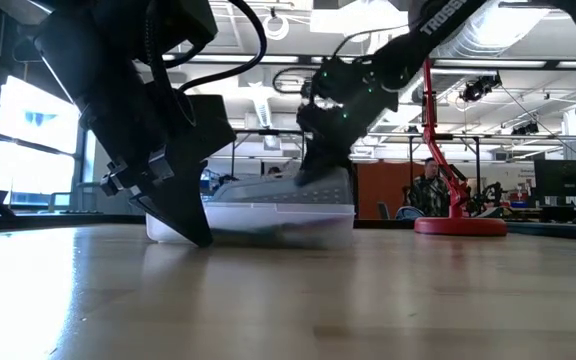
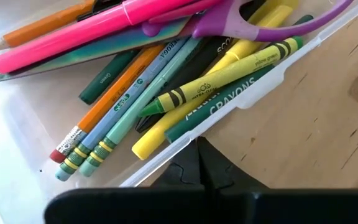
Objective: Pick & place school supplies into a supply box
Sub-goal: Close the supply box, then return to Home Position
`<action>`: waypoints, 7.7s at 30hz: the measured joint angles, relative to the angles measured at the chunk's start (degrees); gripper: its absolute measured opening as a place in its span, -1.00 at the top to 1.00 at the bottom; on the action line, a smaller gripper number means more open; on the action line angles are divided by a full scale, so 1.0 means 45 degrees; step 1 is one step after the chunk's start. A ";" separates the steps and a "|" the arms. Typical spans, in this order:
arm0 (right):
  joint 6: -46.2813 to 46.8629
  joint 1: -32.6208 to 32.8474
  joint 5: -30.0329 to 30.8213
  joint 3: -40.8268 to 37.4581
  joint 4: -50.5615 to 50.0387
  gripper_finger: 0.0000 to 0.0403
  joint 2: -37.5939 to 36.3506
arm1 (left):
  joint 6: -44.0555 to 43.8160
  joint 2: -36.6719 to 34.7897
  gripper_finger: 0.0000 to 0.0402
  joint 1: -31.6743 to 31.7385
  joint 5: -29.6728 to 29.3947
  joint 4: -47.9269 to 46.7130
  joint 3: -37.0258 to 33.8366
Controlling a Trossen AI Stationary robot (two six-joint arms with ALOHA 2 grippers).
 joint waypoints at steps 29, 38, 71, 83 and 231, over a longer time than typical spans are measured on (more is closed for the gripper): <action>0.0183 0.6314 0.6080 -0.0063 -0.0963 1.00 -0.2229 | -0.0121 -0.0005 0.95 0.0006 -0.0119 -0.0102 0.0000; -0.0522 0.6557 0.8438 -0.0058 -0.1458 1.00 -0.2969 | 0.0060 -0.0025 0.95 -0.0004 -0.0132 -0.0095 0.0044; 0.0992 0.4821 0.7257 -0.5854 0.3963 1.00 -0.2991 | 0.0854 -0.0512 0.95 0.1816 -0.1381 -0.4900 0.1962; -0.0928 0.6096 0.7101 -0.5906 0.3118 1.00 -0.8291 | 0.1408 -0.4556 0.93 -0.0042 -0.4561 -1.1277 0.4596; -0.1986 0.6168 0.3340 -1.5902 0.3280 1.00 -2.3062 | 1.1442 -2.1789 0.87 -0.3588 -0.0658 0.2209 -1.0899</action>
